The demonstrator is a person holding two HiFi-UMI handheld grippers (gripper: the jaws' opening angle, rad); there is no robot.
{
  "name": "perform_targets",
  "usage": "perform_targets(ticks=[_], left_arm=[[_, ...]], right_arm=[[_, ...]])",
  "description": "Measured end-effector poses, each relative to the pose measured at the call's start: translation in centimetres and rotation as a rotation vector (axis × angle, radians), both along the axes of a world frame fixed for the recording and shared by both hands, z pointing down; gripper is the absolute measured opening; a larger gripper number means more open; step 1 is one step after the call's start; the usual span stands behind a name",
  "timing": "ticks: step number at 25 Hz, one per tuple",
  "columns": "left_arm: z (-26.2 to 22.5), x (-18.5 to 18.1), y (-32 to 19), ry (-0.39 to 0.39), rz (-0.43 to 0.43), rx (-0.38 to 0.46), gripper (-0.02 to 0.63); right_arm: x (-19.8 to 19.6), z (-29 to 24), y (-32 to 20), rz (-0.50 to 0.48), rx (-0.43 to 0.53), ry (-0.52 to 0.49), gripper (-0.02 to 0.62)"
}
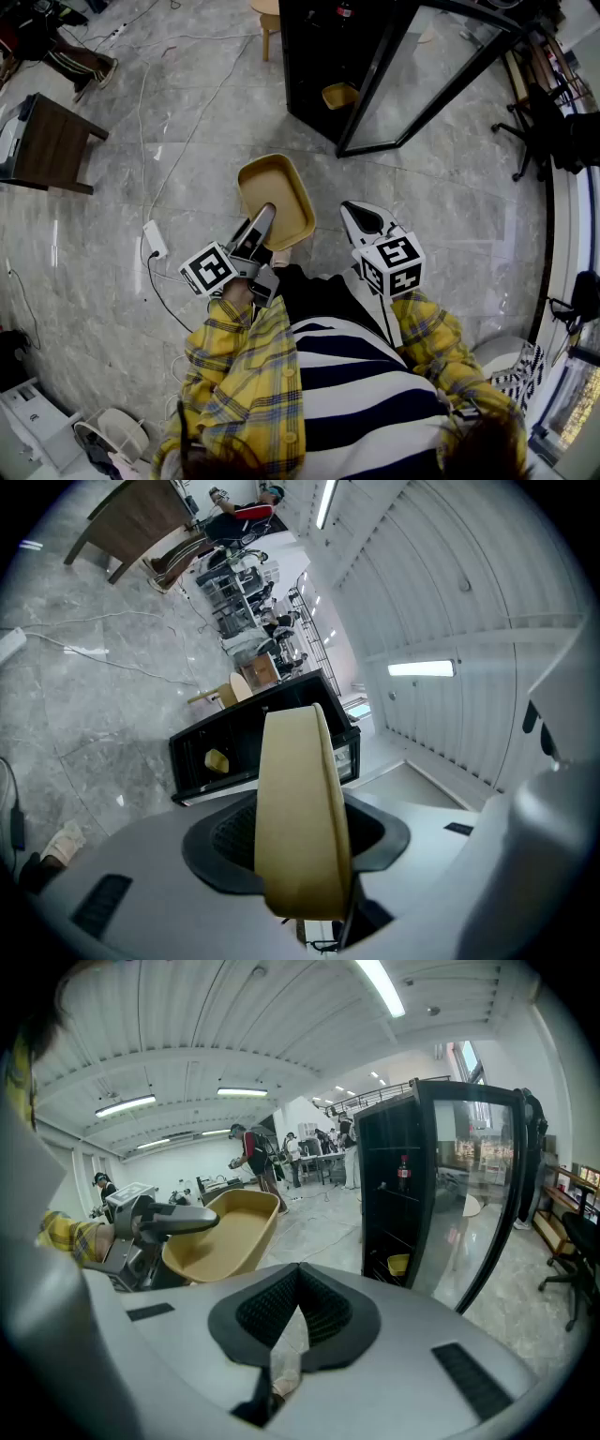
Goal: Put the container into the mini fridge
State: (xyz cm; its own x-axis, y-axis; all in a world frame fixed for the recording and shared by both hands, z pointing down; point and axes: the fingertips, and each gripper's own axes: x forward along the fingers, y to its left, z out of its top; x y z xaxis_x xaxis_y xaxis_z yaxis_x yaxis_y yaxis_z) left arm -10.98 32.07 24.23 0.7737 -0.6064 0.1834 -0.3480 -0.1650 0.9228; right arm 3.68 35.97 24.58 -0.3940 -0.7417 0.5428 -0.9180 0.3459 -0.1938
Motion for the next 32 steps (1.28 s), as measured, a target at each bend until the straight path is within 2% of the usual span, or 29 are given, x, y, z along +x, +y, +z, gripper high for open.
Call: perform_targets(ticks=[2, 7, 17, 21, 25, 32], left_arm=[[0.2, 0.0, -0.7, 0.021, -0.005, -0.009, 0.213], [0.6, -0.4, -1.9, 0.001, 0.006, 0.0, 0.213], [1.4, -1.8, -4.1, 0.018, 0.009, -0.041, 0.213], [1.2, -2.0, -5.3, 0.065, 0.019, -0.061, 0.213], [1.8, -2.8, -6.8, 0.031, 0.04, -0.06, 0.213], [2.6, -3.3, -8.9, 0.03, 0.066, -0.078, 0.213]], right_arm=[[-0.2, 0.0, -0.9, 0.003, 0.011, 0.001, 0.026], [-0.5, 0.0, -2.1, 0.009, 0.02, 0.0, 0.026], [-1.5, 0.3, -4.5, 0.037, 0.007, -0.016, 0.026], [-2.2, 0.1, -5.8, 0.049, 0.001, -0.007, 0.026], [-2.8, -0.1, -7.1, 0.063, 0.0, 0.003, 0.026], [-3.3, 0.0, -8.8, 0.088, -0.008, 0.011, 0.026]])
